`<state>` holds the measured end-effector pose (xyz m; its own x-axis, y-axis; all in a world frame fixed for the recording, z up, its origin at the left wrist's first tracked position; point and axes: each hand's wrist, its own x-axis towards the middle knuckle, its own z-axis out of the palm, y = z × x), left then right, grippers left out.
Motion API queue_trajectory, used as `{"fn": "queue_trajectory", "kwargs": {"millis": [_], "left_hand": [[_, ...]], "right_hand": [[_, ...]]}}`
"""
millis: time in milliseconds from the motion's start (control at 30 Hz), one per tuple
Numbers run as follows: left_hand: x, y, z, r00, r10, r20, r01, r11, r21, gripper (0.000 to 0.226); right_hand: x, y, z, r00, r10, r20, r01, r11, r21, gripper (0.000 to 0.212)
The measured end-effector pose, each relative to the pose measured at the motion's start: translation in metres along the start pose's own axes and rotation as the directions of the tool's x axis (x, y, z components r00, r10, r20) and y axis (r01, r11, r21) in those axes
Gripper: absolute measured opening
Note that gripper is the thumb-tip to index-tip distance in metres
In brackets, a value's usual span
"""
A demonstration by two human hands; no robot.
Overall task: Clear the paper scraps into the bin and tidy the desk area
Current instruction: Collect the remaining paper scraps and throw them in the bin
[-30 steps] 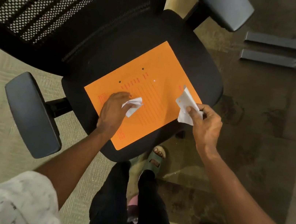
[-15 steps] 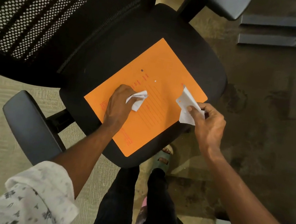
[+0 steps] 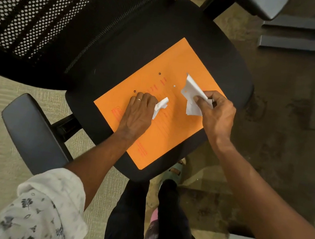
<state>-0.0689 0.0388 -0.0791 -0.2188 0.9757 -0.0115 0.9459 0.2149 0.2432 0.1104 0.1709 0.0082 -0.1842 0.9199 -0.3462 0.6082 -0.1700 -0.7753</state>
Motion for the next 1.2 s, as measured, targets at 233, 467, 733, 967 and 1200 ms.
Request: {"fn": "queue_trajectory", "kwargs": {"millis": [233,467,733,967,1200], "left_hand": [[0.005,0.010,-0.022,0.989,-0.127,0.075,0.140,0.969,-0.203,0.017],[0.007,0.048,-0.102,0.934,-0.316,0.168,0.354,0.745,-0.566,0.023],[0.020,0.113,-0.196,0.975,-0.168,0.145,0.222,0.701,-0.678,0.017],[0.006,0.240,-0.258,0.991,0.087,0.101,0.007,0.718,-0.696,0.017],[-0.086,0.359,-0.249,0.870,0.453,0.195,-0.174,0.651,-0.739,0.021]], "right_hand": [[-0.023,0.003,-0.012,0.999,0.040,-0.021,-0.040,0.999,0.024,0.008],[-0.073,-0.018,-0.070,0.979,0.131,-0.159,-0.110,0.985,0.131,0.007],[-0.162,-0.058,-0.171,0.878,0.157,-0.451,-0.040,0.965,0.259,0.008],[-0.279,-0.049,-0.261,0.659,0.352,-0.664,-0.067,0.907,0.415,0.012],[-0.417,0.024,-0.270,0.372,0.548,-0.749,-0.114,0.828,0.549,0.013]]}}
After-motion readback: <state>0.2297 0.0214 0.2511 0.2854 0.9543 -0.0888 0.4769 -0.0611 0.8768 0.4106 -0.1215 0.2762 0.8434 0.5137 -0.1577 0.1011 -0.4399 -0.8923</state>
